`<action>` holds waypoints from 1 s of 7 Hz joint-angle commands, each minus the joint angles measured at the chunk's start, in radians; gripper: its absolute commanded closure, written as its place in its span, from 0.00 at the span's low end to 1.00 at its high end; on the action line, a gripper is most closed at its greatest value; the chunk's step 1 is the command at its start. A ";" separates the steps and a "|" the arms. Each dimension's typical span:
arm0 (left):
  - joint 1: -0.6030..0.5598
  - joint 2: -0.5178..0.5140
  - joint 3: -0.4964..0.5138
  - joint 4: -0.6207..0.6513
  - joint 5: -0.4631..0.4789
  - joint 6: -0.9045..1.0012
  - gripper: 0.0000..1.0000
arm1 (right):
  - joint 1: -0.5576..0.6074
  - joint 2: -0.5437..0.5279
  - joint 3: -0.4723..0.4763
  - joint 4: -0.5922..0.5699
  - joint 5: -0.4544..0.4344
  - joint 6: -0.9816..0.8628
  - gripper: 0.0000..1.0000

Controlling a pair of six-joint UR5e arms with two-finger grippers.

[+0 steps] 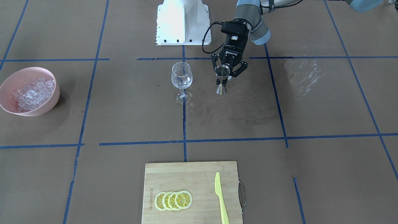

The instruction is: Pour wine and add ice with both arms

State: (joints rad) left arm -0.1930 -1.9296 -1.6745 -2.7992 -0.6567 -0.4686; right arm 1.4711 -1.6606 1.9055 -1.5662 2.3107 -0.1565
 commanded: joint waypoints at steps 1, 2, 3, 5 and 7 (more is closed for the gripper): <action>0.003 -0.026 -0.004 0.020 0.002 0.099 1.00 | 0.000 -0.002 0.000 0.000 0.001 0.002 0.00; 0.004 -0.055 0.002 0.021 0.003 0.144 1.00 | 0.000 -0.002 -0.003 0.000 0.001 0.002 0.00; 0.007 -0.063 0.001 0.021 0.003 0.195 1.00 | 0.000 -0.002 -0.003 0.000 0.001 0.002 0.00; 0.017 -0.083 0.006 0.023 0.014 0.276 1.00 | 0.000 -0.002 -0.011 0.000 0.001 0.002 0.00; 0.018 -0.120 0.006 0.103 0.037 0.359 1.00 | 0.000 -0.002 -0.013 0.000 -0.001 0.002 0.00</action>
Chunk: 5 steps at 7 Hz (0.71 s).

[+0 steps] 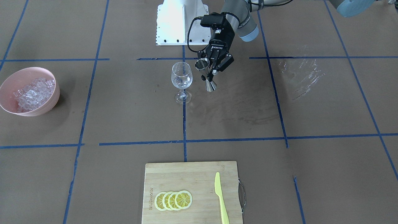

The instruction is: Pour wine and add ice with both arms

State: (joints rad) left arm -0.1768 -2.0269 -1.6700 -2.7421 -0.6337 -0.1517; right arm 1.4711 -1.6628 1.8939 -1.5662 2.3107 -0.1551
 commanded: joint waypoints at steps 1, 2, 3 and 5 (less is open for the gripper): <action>0.014 -0.026 0.001 0.083 0.029 0.060 1.00 | 0.000 0.000 -0.004 0.000 -0.001 0.000 0.00; 0.019 -0.026 -0.001 0.084 0.032 0.116 1.00 | 0.000 0.000 -0.007 0.000 -0.001 0.000 0.00; 0.029 -0.032 -0.001 0.084 0.054 0.177 1.00 | 0.000 0.000 -0.007 0.000 -0.001 0.000 0.00; 0.048 -0.047 0.001 0.084 0.092 0.324 1.00 | 0.000 0.000 -0.010 0.000 -0.001 0.000 0.00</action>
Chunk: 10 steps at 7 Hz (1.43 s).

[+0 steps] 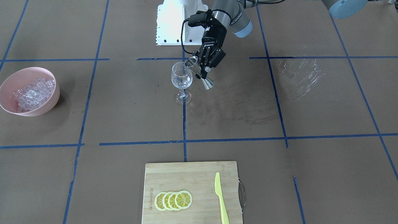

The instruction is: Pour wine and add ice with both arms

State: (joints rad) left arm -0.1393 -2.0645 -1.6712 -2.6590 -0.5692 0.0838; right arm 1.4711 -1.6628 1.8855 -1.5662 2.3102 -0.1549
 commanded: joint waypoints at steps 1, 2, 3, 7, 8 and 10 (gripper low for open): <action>0.027 -0.016 -0.001 -0.001 0.052 0.159 1.00 | 0.000 0.000 -0.002 0.000 0.000 0.000 0.00; 0.029 -0.019 0.001 -0.001 0.060 0.183 1.00 | 0.000 0.000 -0.005 0.000 0.002 0.000 0.00; 0.029 -0.013 0.004 0.001 0.061 0.186 1.00 | 0.000 0.000 -0.006 0.000 0.002 0.000 0.00; 0.032 -0.016 0.002 -0.004 0.127 0.419 1.00 | 0.000 0.000 -0.012 0.000 0.002 0.000 0.00; 0.032 -0.017 -0.004 -0.007 0.130 0.510 1.00 | 0.000 0.000 -0.012 0.000 0.002 0.000 0.00; 0.032 -0.019 -0.010 -0.007 0.130 0.653 1.00 | 0.000 0.000 -0.014 0.000 0.002 0.000 0.00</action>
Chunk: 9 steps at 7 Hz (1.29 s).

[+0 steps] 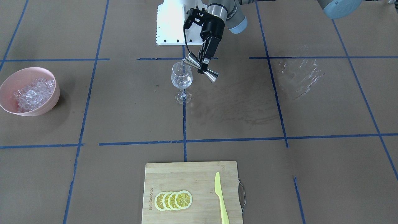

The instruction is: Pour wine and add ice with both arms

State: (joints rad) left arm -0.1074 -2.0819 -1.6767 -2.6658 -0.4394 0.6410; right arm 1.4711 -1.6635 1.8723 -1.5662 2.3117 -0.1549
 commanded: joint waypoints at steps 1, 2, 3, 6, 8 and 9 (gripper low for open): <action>0.000 -0.003 -0.006 0.000 0.001 0.156 1.00 | 0.000 0.001 -0.002 0.000 0.000 0.000 0.00; 0.000 -0.004 -0.006 0.000 0.001 0.217 1.00 | 0.000 0.001 -0.005 0.000 0.000 -0.002 0.00; 0.000 -0.009 -0.006 0.000 0.001 0.277 1.00 | 0.000 -0.001 -0.005 0.000 0.000 -0.002 0.00; 0.000 -0.012 -0.006 -0.002 0.001 0.367 1.00 | 0.000 -0.001 -0.005 0.000 0.000 0.000 0.00; 0.000 -0.012 -0.005 -0.053 0.001 0.358 1.00 | 0.000 -0.001 -0.005 0.000 0.000 0.000 0.00; 0.000 -0.010 -0.002 -0.127 -0.001 0.359 1.00 | 0.000 0.001 -0.004 0.000 0.001 0.000 0.00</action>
State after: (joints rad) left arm -0.1077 -2.0934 -1.6810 -2.7204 -0.4390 0.9998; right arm 1.4711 -1.6637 1.8675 -1.5662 2.3121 -0.1553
